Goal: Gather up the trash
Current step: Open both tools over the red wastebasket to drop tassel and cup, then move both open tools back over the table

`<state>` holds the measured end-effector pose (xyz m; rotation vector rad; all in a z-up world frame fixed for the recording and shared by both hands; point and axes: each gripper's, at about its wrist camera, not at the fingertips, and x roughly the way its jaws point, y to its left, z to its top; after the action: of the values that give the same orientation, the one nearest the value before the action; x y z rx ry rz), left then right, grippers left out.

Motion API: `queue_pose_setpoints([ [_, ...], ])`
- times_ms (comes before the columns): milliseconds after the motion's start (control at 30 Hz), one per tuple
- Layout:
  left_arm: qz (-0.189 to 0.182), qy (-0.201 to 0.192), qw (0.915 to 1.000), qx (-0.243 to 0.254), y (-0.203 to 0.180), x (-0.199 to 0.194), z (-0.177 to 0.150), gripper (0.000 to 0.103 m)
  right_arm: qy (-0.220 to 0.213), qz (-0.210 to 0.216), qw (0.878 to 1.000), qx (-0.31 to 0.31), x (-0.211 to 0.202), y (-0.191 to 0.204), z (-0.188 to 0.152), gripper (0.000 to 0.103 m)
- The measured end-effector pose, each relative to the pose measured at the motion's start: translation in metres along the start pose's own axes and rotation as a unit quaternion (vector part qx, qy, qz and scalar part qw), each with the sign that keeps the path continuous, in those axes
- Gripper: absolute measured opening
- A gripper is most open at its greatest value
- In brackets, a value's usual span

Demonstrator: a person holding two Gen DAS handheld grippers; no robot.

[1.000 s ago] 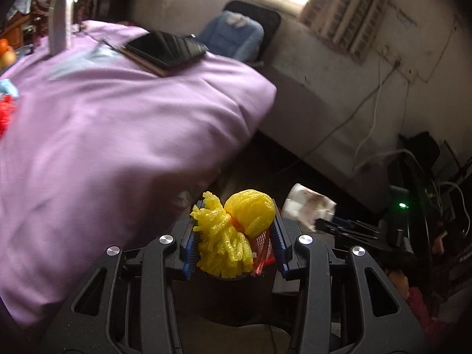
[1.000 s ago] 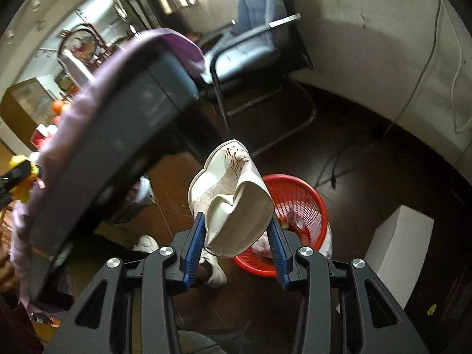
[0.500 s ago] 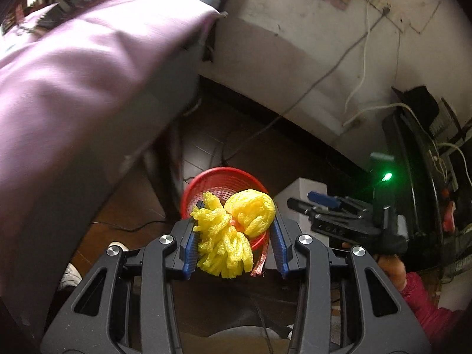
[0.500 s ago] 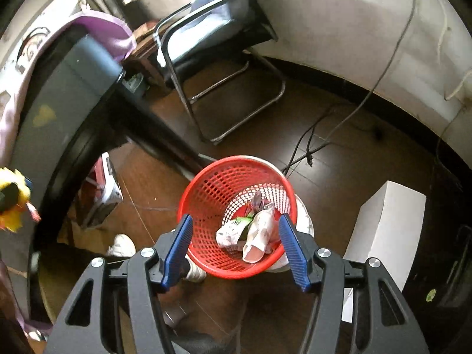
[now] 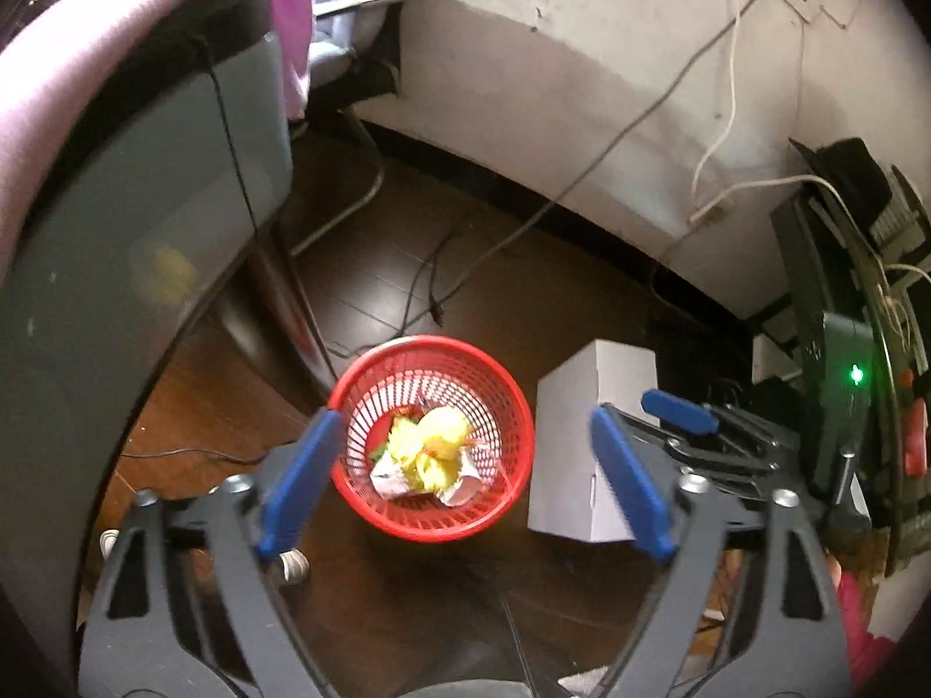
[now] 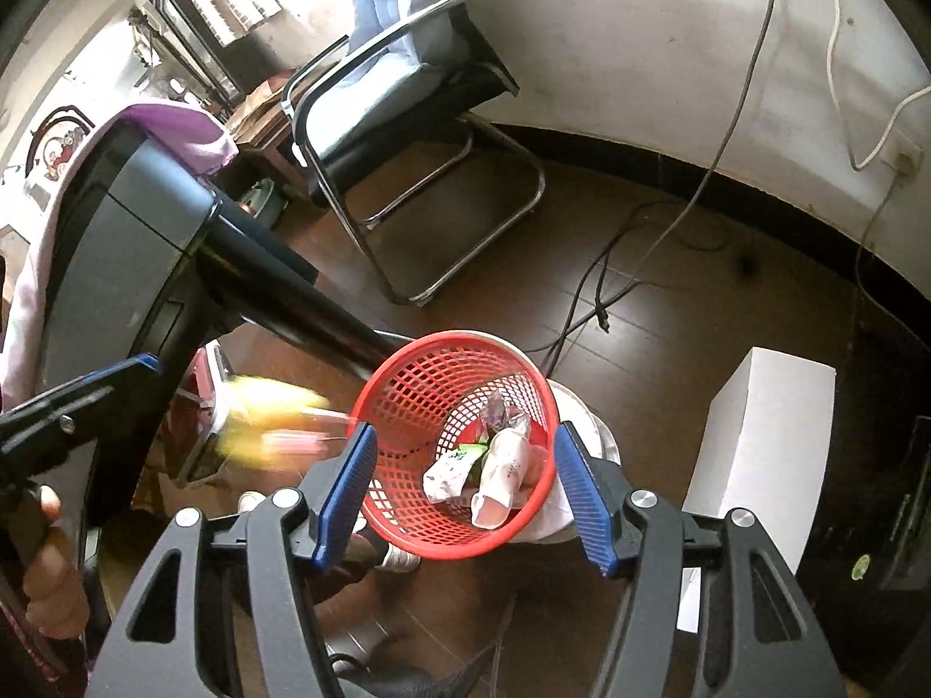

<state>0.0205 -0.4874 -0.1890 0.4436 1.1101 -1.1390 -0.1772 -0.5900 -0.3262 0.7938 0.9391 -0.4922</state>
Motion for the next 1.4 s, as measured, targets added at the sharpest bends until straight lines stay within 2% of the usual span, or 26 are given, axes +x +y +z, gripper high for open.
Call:
queue_pose_setpoints([
  [67, 0.012, -0.006, 0.9999, -0.001, 0.000, -0.004, -0.001, 0.094, -0.001, 0.003, 1.000, 0.002, -0.003, -0.001, 0.001, 0.062],
  [400, 0.081, -0.050, 0.9954, 0.008, 0.004, -0.033, -0.016, 0.096, -0.014, 0.016, 1.000, -0.004, -0.019, 0.011, 0.000, 0.070],
  [700, 0.102, -0.084, 0.9912, 0.005, 0.004, -0.067, -0.031, 0.096, -0.045, 0.024, 0.998, -0.038, -0.054, 0.038, 0.000, 0.078],
  [933, 0.136, -0.125, 0.9828, 0.003, 0.005, -0.106, -0.043, 0.096, -0.066, 0.033, 0.995, -0.074, -0.081, 0.066, -0.005, 0.081],
  [1233, 0.163, -0.159, 0.9724, -0.052, 0.046, -0.161, -0.060, 0.096, -0.079, 0.044, 0.990, -0.111, -0.104, 0.103, -0.011, 0.083],
  [1400, 0.194, -0.174, 0.9595, -0.107, 0.090, -0.199, -0.079, 0.096, -0.083, 0.053, 0.986, -0.132, -0.115, 0.126, -0.015, 0.085],
])
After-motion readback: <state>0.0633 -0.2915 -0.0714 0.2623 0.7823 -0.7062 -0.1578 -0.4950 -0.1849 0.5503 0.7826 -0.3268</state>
